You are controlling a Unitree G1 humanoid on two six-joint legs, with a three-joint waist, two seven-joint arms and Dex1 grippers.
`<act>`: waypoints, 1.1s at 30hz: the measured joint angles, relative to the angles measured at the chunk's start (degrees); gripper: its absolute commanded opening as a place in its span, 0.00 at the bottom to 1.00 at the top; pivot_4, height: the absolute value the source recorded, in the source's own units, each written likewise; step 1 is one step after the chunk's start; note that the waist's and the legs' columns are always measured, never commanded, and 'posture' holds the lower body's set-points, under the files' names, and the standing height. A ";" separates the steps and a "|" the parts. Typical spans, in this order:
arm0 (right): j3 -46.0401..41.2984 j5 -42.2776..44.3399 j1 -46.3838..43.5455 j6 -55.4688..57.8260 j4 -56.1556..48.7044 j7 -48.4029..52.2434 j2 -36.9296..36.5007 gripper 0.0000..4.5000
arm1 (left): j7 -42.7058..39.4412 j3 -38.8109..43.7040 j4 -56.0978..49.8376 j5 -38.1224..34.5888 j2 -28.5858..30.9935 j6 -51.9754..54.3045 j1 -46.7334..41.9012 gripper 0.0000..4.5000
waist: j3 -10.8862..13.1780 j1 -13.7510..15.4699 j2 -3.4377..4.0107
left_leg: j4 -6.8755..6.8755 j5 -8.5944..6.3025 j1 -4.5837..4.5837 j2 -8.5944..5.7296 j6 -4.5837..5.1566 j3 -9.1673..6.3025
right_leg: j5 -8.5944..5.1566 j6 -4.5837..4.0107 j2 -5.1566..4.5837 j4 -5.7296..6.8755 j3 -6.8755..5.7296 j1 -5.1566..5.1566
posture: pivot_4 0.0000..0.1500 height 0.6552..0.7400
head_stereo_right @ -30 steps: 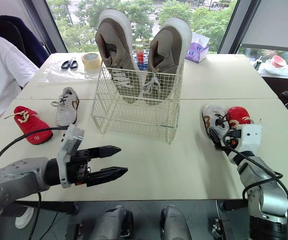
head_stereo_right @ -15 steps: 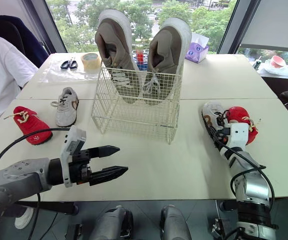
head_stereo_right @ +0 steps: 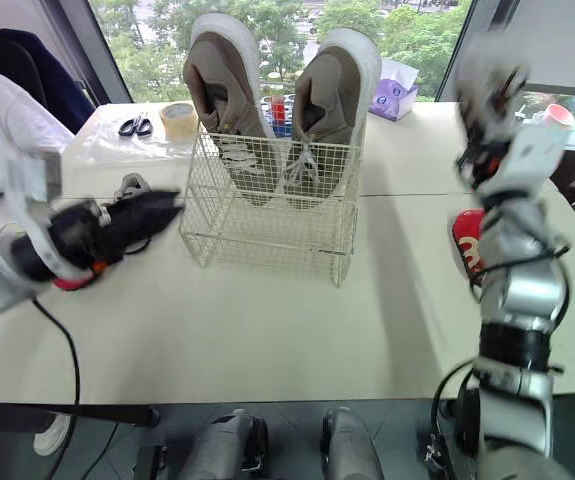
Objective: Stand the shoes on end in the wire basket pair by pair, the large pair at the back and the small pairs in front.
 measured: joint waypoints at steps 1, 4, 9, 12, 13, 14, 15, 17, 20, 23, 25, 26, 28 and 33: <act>0.15 0.23 -1.84 -0.34 -0.66 0.77 -0.53 0.16 | 1.23 -0.06 1.49 -0.42 -0.91 -0.68 -2.26 1.00 | -0.05 0.04 -0.09 | -0.05 0.00 0.06 -0.01 0.00 -0.01 | 0.02 0.07 0.00 -0.02 -0.03 0.06 | 1.00 1.00; 3.74 1.87 -7.40 0.04 -0.03 8.87 -4.06 0.16 | 5.89 -0.40 8.10 -0.60 -6.28 -4.05 -11.70 1.00 | 0.01 0.03 -0.12 | -0.04 0.00 0.02 -0.06 0.01 0.04 | 0.05 0.09 -0.04 -0.08 -0.02 0.07 | 1.00 1.00; 8.25 5.37 -17.96 -1.10 -0.47 20.92 -6.77 0.16 | 7.76 -0.67 14.88 1.30 -8.23 -5.45 -19.89 1.00 | 0.02 -0.40 -0.14 | -0.14 0.00 0.05 -0.06 0.01 0.11 | 0.05 0.11 -0.01 -0.15 -0.01 0.06 | 1.00 1.00; 11.93 7.67 -21.24 -0.51 -2.98 28.80 -7.74 0.16 | 5.93 -0.76 17.01 1.21 -7.16 -2.98 -24.36 1.00 | 0.04 -0.49 -0.17 | -0.17 0.00 0.07 -0.03 0.01 0.12 | 0.05 0.11 0.00 -0.16 -0.02 0.06 | 1.00 1.00; 13.50 8.19 -21.66 -0.49 -3.88 31.46 -7.85 0.16 | 4.89 -0.85 17.48 1.22 -6.51 -1.96 -25.85 1.00 | 0.04 -0.52 -0.17 | -0.17 0.00 0.09 -0.02 0.01 0.12 | 0.05 0.11 0.00 -0.17 -0.02 0.07 | 1.00 1.00; 14.71 8.57 -21.79 -0.47 -4.37 33.81 -7.88 0.16 | 3.84 -1.01 17.96 1.27 -5.92 -1.14 -27.01 1.00 | 0.04 -0.53 -0.17 | -0.17 0.00 0.11 -0.02 0.01 0.13 | 0.05 0.11 0.00 -0.17 -0.02 0.09 | 1.00 1.00; 16.03 8.73 -21.85 -0.46 -4.61 36.22 -7.91 0.16 | 2.65 -1.14 18.65 1.39 -5.21 -0.16 -28.14 1.00 | 0.04 -0.56 -0.17 | -0.17 0.00 0.11 -0.02 0.01 0.14 | 0.05 0.11 -0.01 -0.17 -0.02 0.09 | 1.00 1.00; 18.01 8.91 -21.86 -0.52 -4.72 39.91 -7.91 0.16 | 0.52 -1.18 20.09 2.28 -4.40 1.21 -29.95 1.00 | 0.04 -0.38 -0.17 | -0.17 0.01 0.11 -0.01 0.00 0.16 | 0.05 0.11 -0.02 -0.16 -0.02 0.09 | 1.00 1.00; 19.70 9.01 -21.86 -1.42 -4.88 43.45 -7.57 0.16 | -1.92 -1.54 21.94 4.19 -4.15 2.57 -31.68 1.00 | 0.05 -0.20 -0.19 | -0.17 0.01 0.10 0.00 -0.01 0.20 | 0.05 0.11 -0.03 -0.17 -0.02 0.09 | 1.00 1.00; 20.73 8.34 -21.85 -2.72 -4.70 45.26 -6.70 0.16 | -3.14 -2.12 22.57 5.34 -5.09 3.33 -33.15 1.00 | 0.06 -0.17 -0.21 | -0.17 0.09 0.10 0.01 -0.14 0.25 | 0.05 0.11 -0.05 -0.18 -0.01 0.09 | 1.00 1.00; 21.06 7.88 -21.80 -3.65 -4.66 45.82 -6.26 0.16 | -3.70 -2.72 22.57 6.39 -5.93 3.38 -33.91 1.00 | 0.06 -0.18 -0.21 | -0.17 0.17 0.10 0.01 -0.29 0.26 | 0.05 0.11 -0.05 -0.17 -0.01 0.08 | 1.00 1.00; 21.25 7.76 -21.57 -3.85 -4.78 46.11 -6.18 0.16 | -4.18 -3.21 22.58 7.24 -6.43 3.37 -34.20 1.00 | 0.06 -0.18 -0.22 | -0.17 0.20 0.10 0.00 -0.33 0.29 | 0.05 0.11 -0.05 -0.18 -0.02 0.09 | 1.00 1.00; 22.00 7.26 -20.98 -3.94 -5.09 46.48 -5.60 0.16 | -4.88 -3.70 22.58 8.70 -7.75 3.39 -34.28 1.00 | 0.06 -0.29 -0.22 | -0.17 0.21 0.11 0.01 -0.35 0.32 | 0.05 0.10 -0.05 -0.16 -0.02 0.09 | 1.00 1.00; 23.29 6.14 -19.69 -3.95 -5.55 47.64 -5.21 0.15 | -5.89 -4.73 22.83 9.95 -9.63 4.58 -34.61 0.69 | 0.07 -0.40 -0.22 | -0.18 0.22 0.10 0.01 -0.38 0.30 | 0.05 0.11 -0.05 -0.15 -0.01 0.07 | 1.00 1.00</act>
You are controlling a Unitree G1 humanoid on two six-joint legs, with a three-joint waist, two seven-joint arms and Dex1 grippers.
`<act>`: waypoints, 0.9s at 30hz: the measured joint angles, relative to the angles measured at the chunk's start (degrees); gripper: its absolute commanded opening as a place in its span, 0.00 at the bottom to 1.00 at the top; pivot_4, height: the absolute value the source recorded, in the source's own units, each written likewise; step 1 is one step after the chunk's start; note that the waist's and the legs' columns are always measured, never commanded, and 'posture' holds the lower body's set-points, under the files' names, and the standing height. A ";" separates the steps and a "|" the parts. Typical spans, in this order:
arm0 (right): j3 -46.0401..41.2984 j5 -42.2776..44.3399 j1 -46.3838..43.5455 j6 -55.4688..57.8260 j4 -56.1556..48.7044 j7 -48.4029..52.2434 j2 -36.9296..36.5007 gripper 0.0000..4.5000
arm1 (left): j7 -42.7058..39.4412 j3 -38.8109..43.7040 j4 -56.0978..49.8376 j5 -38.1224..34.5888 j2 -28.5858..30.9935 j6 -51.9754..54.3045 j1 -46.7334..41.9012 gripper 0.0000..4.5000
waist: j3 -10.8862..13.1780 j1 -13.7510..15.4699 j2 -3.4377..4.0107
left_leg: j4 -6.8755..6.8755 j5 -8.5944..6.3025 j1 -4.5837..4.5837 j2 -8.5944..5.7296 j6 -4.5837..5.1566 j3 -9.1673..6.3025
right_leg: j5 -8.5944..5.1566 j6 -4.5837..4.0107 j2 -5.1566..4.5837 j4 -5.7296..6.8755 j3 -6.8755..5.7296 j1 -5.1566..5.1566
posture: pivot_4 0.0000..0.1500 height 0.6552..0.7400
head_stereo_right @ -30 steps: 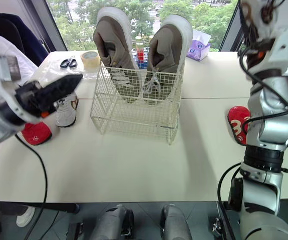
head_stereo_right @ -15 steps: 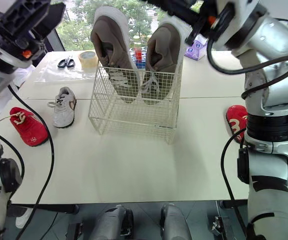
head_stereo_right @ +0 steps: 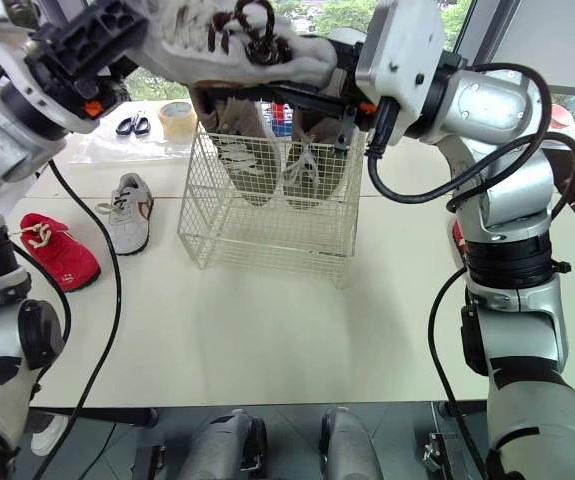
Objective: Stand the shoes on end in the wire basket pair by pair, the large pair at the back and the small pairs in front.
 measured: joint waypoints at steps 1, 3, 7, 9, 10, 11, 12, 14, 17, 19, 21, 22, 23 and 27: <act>0.00 -0.12 0.00 0.02 -0.01 0.00 0.00 0.15 | -0.36 0.12 0.17 -0.04 -0.09 0.19 -0.01 0.57 | 0.00 -0.01 0.00 | 0.00 0.00 0.00 0.00 0.00 -0.01 | 0.00 0.00 0.00 0.00 0.00 0.00 | 1.00 1.00; 0.00 -0.53 0.13 0.08 -0.05 0.01 -0.01 0.15 | -0.87 0.27 0.17 -0.18 -0.10 0.90 -0.04 0.36 | 0.00 -0.04 0.00 | 0.00 0.00 0.00 0.01 0.00 -0.01 | 0.00 0.00 0.00 0.01 0.00 0.00 | 1.00 1.00; -0.05 -1.16 0.62 0.05 -1.56 -0.11 -0.07 0.15 | 0.04 1.23 0.21 -0.50 -0.39 2.15 -0.01 0.14 | 0.00 -0.05 0.00 | -0.01 0.00 0.01 0.02 0.00 -0.09 | 0.00 0.00 -0.01 0.01 0.00 0.00 | 1.00 1.00; -0.41 -0.80 1.12 0.81 -1.91 -0.56 -0.04 0.15 | 1.80 1.70 0.05 -1.34 -1.54 2.29 0.18 0.14 | 0.00 0.12 0.00 | -0.01 0.00 0.01 0.02 0.00 -0.16 | 0.00 0.00 -0.02 0.01 0.01 0.01 | 1.00 1.00; -1.24 0.45 1.89 2.90 -2.56 -1.46 0.16 0.25 | 3.99 2.32 -0.40 -2.38 -3.44 2.10 0.57 0.13 | -0.01 0.35 -0.02 | 0.00 0.00 0.03 0.03 0.00 -0.20 | 0.00 0.00 -0.05 0.01 0.01 0.05 | 1.00 1.00; -2.21 2.09 2.85 5.16 -3.25 -2.30 0.63 0.35 | 6.17 2.96 -1.08 -3.44 -5.28 1.73 1.33 0.12 | -0.02 0.44 -0.04 | 0.00 0.00 0.04 0.02 0.00 -0.21 | 0.00 0.00 -0.07 0.01 0.00 0.07 | 1.00 1.00; -3.74 4.67 4.30 7.69 -4.17 -3.54 1.40 0.44 | 8.81 3.61 -1.93 -4.62 -7.60 0.85 2.88 0.12 | -0.03 0.48 -0.06 | 0.02 0.00 0.04 0.01 0.00 -0.22 | 0.01 0.00 -0.09 0.01 0.00 0.08 | 1.00 1.00; -5.85 7.79 6.44 11.34 -5.20 -5.62 1.76 0.67 | 12.30 4.34 -3.21 -6.31 -10.63 -0.95 5.21 0.12 | 0.00 0.45 -0.11 | 0.04 0.00 0.02 0.01 0.00 -0.22 | 0.02 0.00 -0.11 0.03 0.01 0.07 | 1.00 1.00; -13.30 15.06 13.02 19.81 -7.84 -14.30 3.91 0.98 | 19.21 8.81 -8.21 -9.23 -16.35 -8.50 8.00 0.12 | 0.02 0.48 -0.17 | 0.03 0.00 0.00 0.02 0.00 -0.25 | 0.02 -0.02 -0.12 0.04 -0.01 0.06 | 1.00 1.00; -16.84 19.96 15.74 23.58 -9.19 -20.08 7.10 0.98 | 21.66 10.94 -10.03 -10.16 -18.33 -12.45 7.99 0.12 | 0.01 0.45 -0.16 | 0.00 0.00 0.03 0.01 0.01 -0.24 | 0.04 -0.04 -0.11 0.04 -0.02 0.06 | 1.00 1.00; -21.01 29.84 18.86 26.98 -12.40 -29.91 15.12 0.98 | 23.48 12.20 -11.92 -10.52 -21.39 -16.79 8.01 0.12 | 0.01 0.38 -0.17 | -0.06 -0.09 0.11 0.02 0.16 -0.24 | 0.04 -0.04 -0.07 0.07 -0.01 0.08 | 1.00 1.00; -21.69 35.23 20.18 27.97 -14.01 -34.78 19.88 0.98 | 23.88 12.41 -12.38 -10.54 -22.78 -18.41 8.06 0.12 | 0.01 0.38 -0.17 | -0.08 -0.13 0.12 0.02 0.22 -0.23 | 0.04 -0.05 -0.04 0.11 -0.01 0.06 | 1.00 1.00; -21.02 39.71 20.80 28.96 -15.17 -38.94 23.55 0.98 | 24.04 12.05 -12.50 -10.37 -23.75 -19.53 8.11 0.12 | 0.01 0.35 -0.17 | -0.12 -0.12 0.14 0.02 0.22 -0.24 | 0.04 -0.06 -0.02 0.11 -0.01 0.06 | 1.00 1.00; -18.63 47.88 19.85 27.67 -17.63 -48.51 35.30 0.98 | 23.71 10.04 -12.71 -8.67 -26.30 -21.58 8.42 0.12 | 0.01 0.37 -0.17 | -0.14 -0.13 0.14 -0.03 0.24 -0.26 | 0.04 -0.06 0.04 0.10 -0.02 0.07 | 1.00 1.00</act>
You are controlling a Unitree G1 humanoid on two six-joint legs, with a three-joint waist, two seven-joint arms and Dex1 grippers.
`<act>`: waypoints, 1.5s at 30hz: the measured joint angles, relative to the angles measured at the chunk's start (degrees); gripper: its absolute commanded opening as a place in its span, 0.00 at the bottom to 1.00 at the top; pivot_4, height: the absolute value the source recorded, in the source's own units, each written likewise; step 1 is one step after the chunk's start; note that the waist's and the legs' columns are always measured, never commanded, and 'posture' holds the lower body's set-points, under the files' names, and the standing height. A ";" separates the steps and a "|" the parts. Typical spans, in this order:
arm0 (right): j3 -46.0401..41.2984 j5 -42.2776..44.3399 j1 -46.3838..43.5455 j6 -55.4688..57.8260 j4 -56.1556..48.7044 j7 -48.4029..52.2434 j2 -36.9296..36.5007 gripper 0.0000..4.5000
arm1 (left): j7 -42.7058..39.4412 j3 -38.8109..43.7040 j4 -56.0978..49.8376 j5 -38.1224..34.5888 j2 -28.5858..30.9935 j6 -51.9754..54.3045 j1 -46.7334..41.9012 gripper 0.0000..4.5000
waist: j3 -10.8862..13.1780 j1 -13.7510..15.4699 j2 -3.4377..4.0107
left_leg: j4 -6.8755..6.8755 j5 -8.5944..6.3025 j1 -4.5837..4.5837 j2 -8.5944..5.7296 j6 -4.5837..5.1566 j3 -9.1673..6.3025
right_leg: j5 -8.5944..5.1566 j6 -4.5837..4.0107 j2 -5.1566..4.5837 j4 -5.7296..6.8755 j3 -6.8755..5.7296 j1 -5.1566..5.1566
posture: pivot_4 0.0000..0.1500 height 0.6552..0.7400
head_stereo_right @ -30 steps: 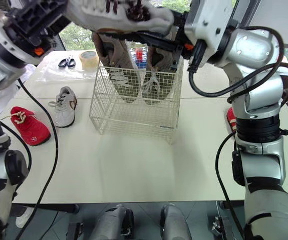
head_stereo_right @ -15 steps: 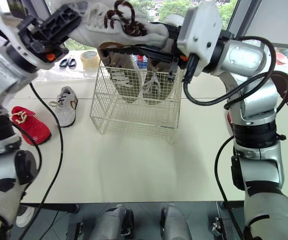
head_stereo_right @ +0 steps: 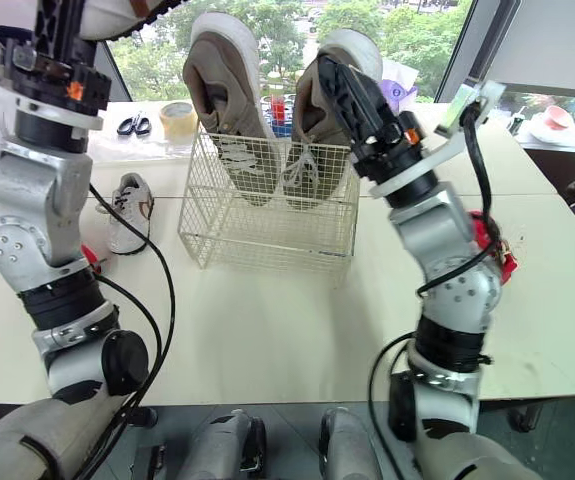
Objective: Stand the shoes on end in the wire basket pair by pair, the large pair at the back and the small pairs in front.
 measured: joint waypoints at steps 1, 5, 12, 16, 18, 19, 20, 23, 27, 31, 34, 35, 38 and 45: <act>1.12 1.58 -0.63 -0.67 -0.14 -2.00 2.34 0.98 | -0.18 -0.97 0.05 0.53 -0.74 -0.26 0.20 0.12 | 0.00 0.02 0.00 | 0.00 0.00 -0.01 -0.01 0.00 0.00 | 0.00 0.00 0.00 -0.01 0.00 0.00 | 1.00 1.00; 4.40 2.91 -2.66 -1.11 -0.51 -4.18 2.61 0.98 | -0.79 -4.16 -0.04 2.23 -1.28 -0.17 1.89 0.12 | -0.02 0.06 -0.04 | 0.00 -0.05 -0.10 -0.02 0.11 -0.06 | 0.00 0.01 0.00 -0.29 -0.02 0.08 | 1.00 1.00; 5.15 0.90 -4.09 -2.58 2.61 -2.34 -0.67 0.98 | -2.35 -8.41 -1.09 4.47 -1.86 0.39 5.40 0.12 | -0.02 -0.10 -0.04 | -0.02 -0.07 -0.18 -0.01 0.15 -0.07 | 0.01 0.01 0.06 -0.45 -0.03 0.06 | 1.00 1.00; 5.62 -1.31 -5.50 -3.69 4.20 -0.46 -1.75 0.98 | -3.50 -8.84 -1.79 4.70 -1.15 1.22 6.38 0.12 | -0.02 -0.30 -0.04 | -0.13 -0.07 -0.13 0.00 0.14 -0.07 | 0.01 0.01 0.14 -0.48 -0.02 0.05 | 1.00 1.00; 5.61 -1.95 -6.21 -4.52 5.74 0.19 -1.70 0.98 | -3.76 -8.81 -1.78 4.91 -1.03 1.23 7.44 0.12 | -0.02 -0.39 -0.03 | -0.17 -0.06 -0.12 0.01 0.12 -0.07 | 0.01 0.00 0.17 -0.48 -0.02 0.04 | 1.00 1.00; 5.52 -2.17 -6.64 -4.92 6.28 0.33 -1.67 0.98 | -3.80 -8.82 -1.77 4.92 -1.04 1.28 7.90 0.12 | -0.02 -0.40 -0.03 | -0.18 -0.05 -0.13 0.02 0.11 -0.08 | 0.01 0.00 0.18 -0.48 -0.02 0.03 | 1.00 1.00; 5.42 -2.20 -7.25 -5.29 6.83 0.38 -1.60 0.98 | -3.81 -8.82 -1.75 4.95 -1.05 1.30 8.36 0.12 | -0.02 -0.39 -0.03 | -0.19 -0.05 -0.13 0.03 0.11 -0.08 | 0.01 0.00 0.18 -0.48 -0.02 0.02 | 1.00 1.00; 5.17 -2.11 -8.11 -6.21 7.12 0.29 -1.37 0.98 | -3.82 -8.82 -1.87 4.96 -1.05 1.25 8.46 0.12 | -0.02 -0.34 -0.04 | -0.21 -0.05 -0.14 0.03 0.11 -0.09 | 0.01 0.00 0.18 -0.53 -0.03 0.02 | 1.00 1.00; 4.73 -1.57 -8.67 -6.54 7.24 -0.04 -1.07 0.98 | -3.82 -8.82 -1.99 5.00 -1.08 1.21 8.46 0.12 | -0.02 -0.23 -0.03 | -0.21 -0.05 -0.17 0.05 0.11 -0.08 | 0.01 -0.01 0.18 -0.59 -0.02 0.03 | 1.00 1.00; 4.45 -0.90 -8.68 -6.75 7.23 -0.38 -0.95 0.87 | -3.71 -9.04 -2.67 5.21 -1.52 1.21 8.47 0.12 | -0.02 -0.24 -0.03 | -0.22 -0.06 -0.18 0.04 0.11 -0.09 | 0.02 -0.01 0.18 -0.60 -0.02 0.03 | 1.00 1.00; 4.21 -0.87 -8.66 -6.81 7.23 -0.70 -1.03 0.59 | -3.73 -9.42 -3.24 5.54 -1.73 1.20 8.49 0.12 | -0.02 -0.23 -0.03 | -0.22 -0.06 -0.18 0.04 0.11 -0.09 | 0.02 -0.01 0.18 -0.61 -0.03 0.02 | 1.00 1.00; 4.03 -0.87 -8.64 -6.82 7.23 -0.82 -1.09 0.51 | -3.79 -9.55 -3.56 5.68 -1.76 1.16 8.49 0.12 | -0.02 -0.24 -0.03 | -0.22 -0.06 -0.19 0.04 0.11 -0.09 | 0.02 -0.01 0.18 -0.61 -0.02 0.02 | 1.00 1.00; 3.78 -0.86 -8.52 -6.66 7.23 -1.11 -1.29 0.29 | -4.66 -10.21 -3.98 7.37 -1.04 1.10 8.49 0.12 | -0.02 -0.29 -0.03 | -0.23 -0.06 -0.19 0.03 0.11 -0.09 | 0.02 -0.01 0.19 -0.61 -0.03 0.02 | 1.00 1.00; 3.27 0.27 -8.53 -5.50 7.30 -1.40 -2.28 0.26 | -7.25 -11.04 -4.05 10.87 3.38 2.61 10.42 0.83 | -0.02 -0.42 -0.03 | -0.27 -0.06 -0.19 0.08 0.11 -0.09 | 0.02 -0.02 0.20 -0.62 -0.02 0.00 | 1.00 1.00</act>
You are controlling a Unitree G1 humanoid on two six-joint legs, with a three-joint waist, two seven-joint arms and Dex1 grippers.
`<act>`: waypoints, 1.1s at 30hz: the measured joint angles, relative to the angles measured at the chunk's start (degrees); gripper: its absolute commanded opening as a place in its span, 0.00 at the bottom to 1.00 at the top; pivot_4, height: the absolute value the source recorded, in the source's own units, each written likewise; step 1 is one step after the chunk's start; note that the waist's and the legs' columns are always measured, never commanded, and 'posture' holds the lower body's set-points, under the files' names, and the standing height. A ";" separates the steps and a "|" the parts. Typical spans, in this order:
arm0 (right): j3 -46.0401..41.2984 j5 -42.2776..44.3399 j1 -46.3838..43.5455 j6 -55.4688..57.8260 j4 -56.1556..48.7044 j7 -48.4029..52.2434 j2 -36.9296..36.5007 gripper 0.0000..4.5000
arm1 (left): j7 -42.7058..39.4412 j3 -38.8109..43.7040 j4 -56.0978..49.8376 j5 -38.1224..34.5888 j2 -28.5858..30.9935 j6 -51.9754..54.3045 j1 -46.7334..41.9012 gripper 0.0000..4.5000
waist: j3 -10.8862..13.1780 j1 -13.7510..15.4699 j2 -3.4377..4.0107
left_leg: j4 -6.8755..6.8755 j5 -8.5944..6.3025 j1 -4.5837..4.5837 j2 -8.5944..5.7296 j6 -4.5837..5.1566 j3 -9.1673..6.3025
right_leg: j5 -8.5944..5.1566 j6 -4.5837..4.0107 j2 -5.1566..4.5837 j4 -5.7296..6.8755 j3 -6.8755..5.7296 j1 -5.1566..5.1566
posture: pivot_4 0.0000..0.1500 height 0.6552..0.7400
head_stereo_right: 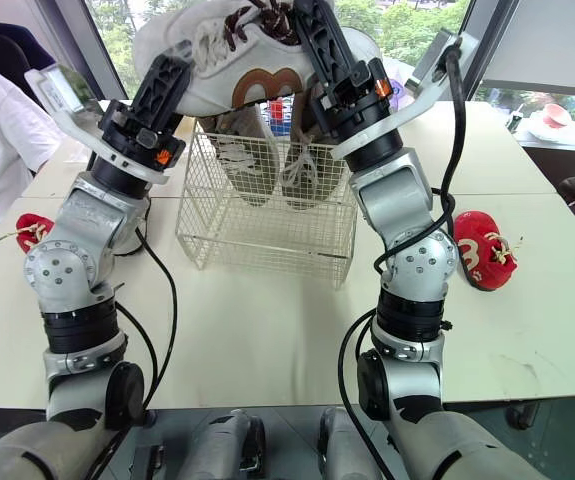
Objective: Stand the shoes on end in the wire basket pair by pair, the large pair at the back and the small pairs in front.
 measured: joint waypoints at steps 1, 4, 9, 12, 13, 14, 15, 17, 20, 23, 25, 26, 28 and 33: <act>-0.31 0.26 -0.29 0.03 0.21 -0.13 -0.14 0.26 | 0.11 -0.01 -0.09 0.36 0.22 0.16 0.40 0.91 | 0.00 -0.02 0.00 | 0.00 0.00 0.00 0.00 0.00 0.00 | 0.00 0.00 0.00 0.00 0.00 0.00 | 1.00 1.00; -1.35 0.29 -3.99 -0.46 1.98 -1.37 -0.48 0.26 | 2.52 0.04 -3.52 1.62 1.71 0.37 3.51 0.98 | 0.01 -0.22 0.01 | -0.02 0.00 -0.02 0.04 0.00 0.00 | 0.00 0.00 -0.03 -0.01 0.01 -0.02 | 1.00 1.00; -1.91 0.26 -5.76 0.64 3.29 0.43 -6.99 0.26 | 7.05 -0.56 -11.11 4.62 5.76 1.53 8.57 0.98 | 0.01 -0.39 0.01 | -0.04 0.00 -0.06 -0.02 0.00 -0.04 | 0.00 -0.01 -0.13 -0.06 -0.01 -0.01 | 1.00 1.00; -3.72 -1.31 -6.70 2.93 5.14 9.75 -21.68 0.26 | 11.54 -2.54 -15.34 8.60 7.61 2.96 15.39 0.98 | 0.02 0.13 0.03 | -0.02 -0.07 -0.16 -0.08 0.12 0.00 | -0.01 -0.01 -0.22 -0.19 -0.02 -0.03 | 1.00 1.00; -4.45 -2.63 -6.87 4.14 6.91 13.91 -27.90 0.26 | 12.73 -2.72 -17.20 9.27 8.21 3.55 17.83 0.98 | 0.01 0.33 0.02 | -0.02 -0.12 -0.17 -0.09 0.20 0.03 | -0.02 -0.03 -0.24 -0.24 -0.01 -0.03 | 1.00 1.00; -5.60 -3.99 -6.99 4.77 8.76 17.31 -31.59 0.26 | 13.69 -2.71 -18.15 9.42 8.62 3.78 19.04 0.98 | 0.00 0.44 -0.01 | -0.02 -0.14 -0.17 -0.08 0.22 0.03 | -0.03 -0.05 -0.24 -0.29 -0.01 -0.02 | 1.00 1.00; -5.78 -5.04 -7.10 4.93 10.33 20.78 -34.04 0.26 | 14.14 -2.67 -18.96 9.02 9.08 3.85 19.50 0.98 | 0.01 0.45 0.00 | -0.03 -0.14 -0.17 -0.08 0.22 0.07 | -0.03 -0.05 -0.24 -0.29 0.00 -0.05 | 1.00 1.00; -3.26 -8.68 -7.12 6.03 13.49 29.55 -40.87 0.26 | 13.57 -2.08 -21.90 6.40 11.43 4.47 21.91 0.98 | 0.02 0.13 0.02 | -0.07 -0.15 -0.09 -0.01 0.22 0.12 | -0.09 -0.15 -0.22 -0.27 0.01 -0.05 | 1.00 1.00; 0.11 -14.22 -7.14 5.27 16.04 38.94 -45.03 0.26 | 11.20 -2.04 -23.65 5.24 14.83 5.95 26.93 0.98 | 0.02 -0.36 0.05 | -0.16 -0.15 0.06 0.02 0.21 0.19 | -0.09 -0.14 -0.20 -0.17 0.02 -0.06 | 1.00 1.00; 4.47 -20.41 -7.12 3.04 17.54 46.63 -47.05 0.26 | 10.08 -2.02 -23.84 4.55 15.63 6.10 30.82 0.98 | 0.02 -0.63 0.05 | -0.13 -0.13 0.04 0.04 0.19 0.16 | -0.12 -0.18 -0.19 -0.16 0.02 -0.06 | 1.00 1.00; 6.85 -24.62 -7.14 0.46 18.96 50.32 -47.07 0.26 | 9.96 -2.01 -24.00 4.10 15.67 5.79 31.02 0.98 | 0.02 -0.59 0.05 | -0.08 -0.13 0.03 0.00 0.18 0.17 | -0.13 -0.21 -0.23 -0.17 0.02 -0.04 | 1.00 1.00; 7.78 -26.25 -7.17 -0.63 19.50 51.44 -46.97 0.26 | 9.92 -2.01 -24.09 4.06 15.68 5.60 31.04 0.98 | 0.02 -0.52 0.05 | -0.08 -0.13 0.01 -0.02 0.18 0.17 | -0.13 -0.21 -0.26 -0.18 0.03 -0.04 | 1.00 1.00; 9.10 -29.69 -7.34 -3.49 20.52 53.26 -46.06 0.26 | 9.92 -2.00 -24.08 4.05 15.67 4.95 31.05 0.98 | 0.02 -0.52 0.05 | -0.07 -0.13 -0.04 -0.03 0.18 0.19 | -0.13 -0.20 -0.27 -0.23 0.04 -0.05 | 1.00 1.00; 13.02 -37.95 -7.72 -10.95 21.75 56.90 -43.21 0.26 | 9.84 -1.99 -24.06 4.05 15.72 4.44 31.01 0.98 | 0.02 -0.60 0.05 | -0.07 -0.12 -0.04 -0.02 0.17 0.20 | -0.07 -0.10 -0.27 -0.22 0.03 -0.06 | 1.00 1.00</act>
